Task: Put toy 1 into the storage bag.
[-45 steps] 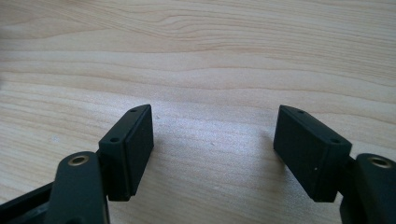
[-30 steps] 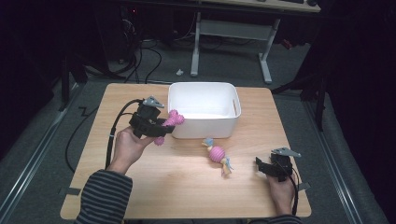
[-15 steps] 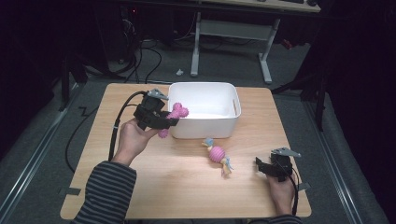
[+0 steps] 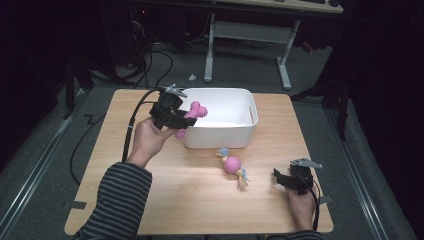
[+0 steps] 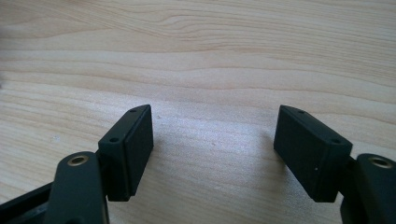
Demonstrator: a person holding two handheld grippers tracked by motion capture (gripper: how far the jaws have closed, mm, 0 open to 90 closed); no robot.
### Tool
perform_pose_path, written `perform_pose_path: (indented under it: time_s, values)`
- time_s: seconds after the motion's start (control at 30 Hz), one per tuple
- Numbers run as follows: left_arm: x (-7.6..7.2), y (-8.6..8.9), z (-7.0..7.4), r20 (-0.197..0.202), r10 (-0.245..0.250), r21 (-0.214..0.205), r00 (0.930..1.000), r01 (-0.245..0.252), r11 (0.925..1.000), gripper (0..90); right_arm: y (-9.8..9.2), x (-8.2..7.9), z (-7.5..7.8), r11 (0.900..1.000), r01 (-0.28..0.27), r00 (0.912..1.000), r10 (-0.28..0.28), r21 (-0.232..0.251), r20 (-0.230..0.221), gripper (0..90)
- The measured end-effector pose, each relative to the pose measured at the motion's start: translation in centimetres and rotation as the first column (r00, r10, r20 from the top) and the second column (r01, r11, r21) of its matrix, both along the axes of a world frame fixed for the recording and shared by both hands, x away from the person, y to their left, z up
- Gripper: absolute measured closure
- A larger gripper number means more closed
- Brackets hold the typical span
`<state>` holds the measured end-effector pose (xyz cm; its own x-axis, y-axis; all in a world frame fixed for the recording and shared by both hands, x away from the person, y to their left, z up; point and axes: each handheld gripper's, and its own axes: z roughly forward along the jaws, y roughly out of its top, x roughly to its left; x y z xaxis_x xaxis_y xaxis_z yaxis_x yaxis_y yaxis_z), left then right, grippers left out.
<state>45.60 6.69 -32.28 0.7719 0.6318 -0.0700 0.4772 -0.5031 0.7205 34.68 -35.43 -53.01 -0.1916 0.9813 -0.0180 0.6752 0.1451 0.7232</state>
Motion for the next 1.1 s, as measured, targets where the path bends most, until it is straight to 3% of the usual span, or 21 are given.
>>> perform_pose_path:
  time_s: [0.43,0.67,1.1]
  values:
    - [1.9,-1.4,-0.2,-0.001,0.0,0.017,1.0,0.0,0.9999,59.2,0.1,0.0,0.0,1.0,0.002,1.0,-0.002,-0.002,-0.003,28.8]
    - [3.2,-2.6,-0.5,0.004,-0.005,-0.003,1.0,0.005,1.0,59.3,0.1,0.0,0.0,1.0,0.002,1.0,-0.002,-0.003,-0.003,28.8]
    - [4.8,-4.9,-1.4,0.015,-0.012,0.031,0.9998,0.012,0.9994,59.3,0.1,0.0,0.0,1.0,0.004,1.0,-0.004,-0.001,-0.004,28.9]
